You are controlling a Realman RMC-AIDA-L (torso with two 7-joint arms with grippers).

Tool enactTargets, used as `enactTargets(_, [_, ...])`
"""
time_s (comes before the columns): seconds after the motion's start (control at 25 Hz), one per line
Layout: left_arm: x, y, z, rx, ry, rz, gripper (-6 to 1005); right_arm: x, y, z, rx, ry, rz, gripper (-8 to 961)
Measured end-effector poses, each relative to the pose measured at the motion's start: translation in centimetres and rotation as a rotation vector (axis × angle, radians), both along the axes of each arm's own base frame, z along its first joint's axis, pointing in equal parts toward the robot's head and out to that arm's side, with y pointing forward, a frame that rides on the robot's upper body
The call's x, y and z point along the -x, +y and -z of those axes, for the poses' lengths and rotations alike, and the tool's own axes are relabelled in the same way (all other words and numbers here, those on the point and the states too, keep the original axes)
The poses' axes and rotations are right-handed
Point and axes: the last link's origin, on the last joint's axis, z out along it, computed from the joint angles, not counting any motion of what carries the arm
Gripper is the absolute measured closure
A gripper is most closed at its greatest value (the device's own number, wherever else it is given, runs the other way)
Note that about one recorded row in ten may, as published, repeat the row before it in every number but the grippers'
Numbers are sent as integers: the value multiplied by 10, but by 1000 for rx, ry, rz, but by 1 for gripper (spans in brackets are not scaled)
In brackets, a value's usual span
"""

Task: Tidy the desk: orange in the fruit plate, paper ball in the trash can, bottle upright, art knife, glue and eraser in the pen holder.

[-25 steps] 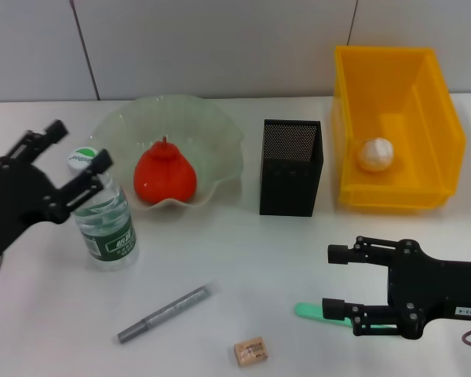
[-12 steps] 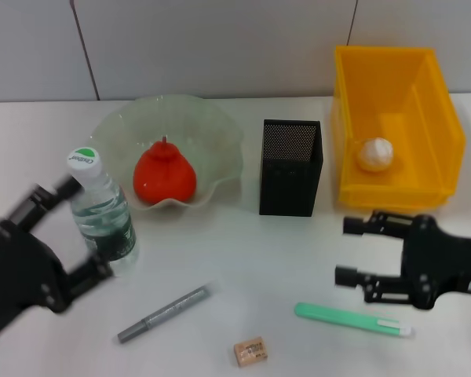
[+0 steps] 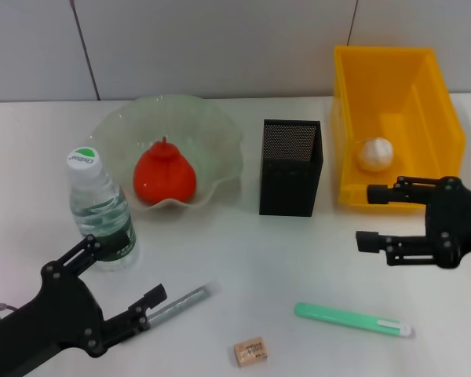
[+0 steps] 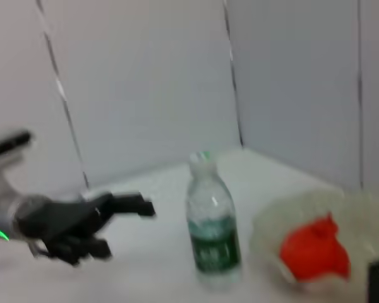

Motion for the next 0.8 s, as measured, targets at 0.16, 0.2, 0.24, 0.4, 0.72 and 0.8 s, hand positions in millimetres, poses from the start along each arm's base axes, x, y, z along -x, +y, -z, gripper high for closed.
enactTargets(0.16, [1, -1, 2, 5, 0, -10, 173, 20, 13, -16, 53, -178, 121, 187])
enactTargets(0.2, [1, -1, 2, 5, 0, -14, 173, 26, 16, -18, 75, -221, 143, 187])
enactTargets(0.24, [2, 0, 2, 3, 2, -19, 173, 33, 19, -19, 96, -278, 170, 187])
enactTargets(0.4, [2, 4, 4, 8, 13, -27, 172, 56, 27, -15, 153, -513, 239, 188])
enactTargets(0.72, [1, 5, 4, 13, 9, -26, 173, 80, 24, 20, 262, -850, 191, 188])
enactTargets(0.8, [1, 5, 5, 14, 8, -26, 173, 80, 20, 30, 272, -911, 171, 188])
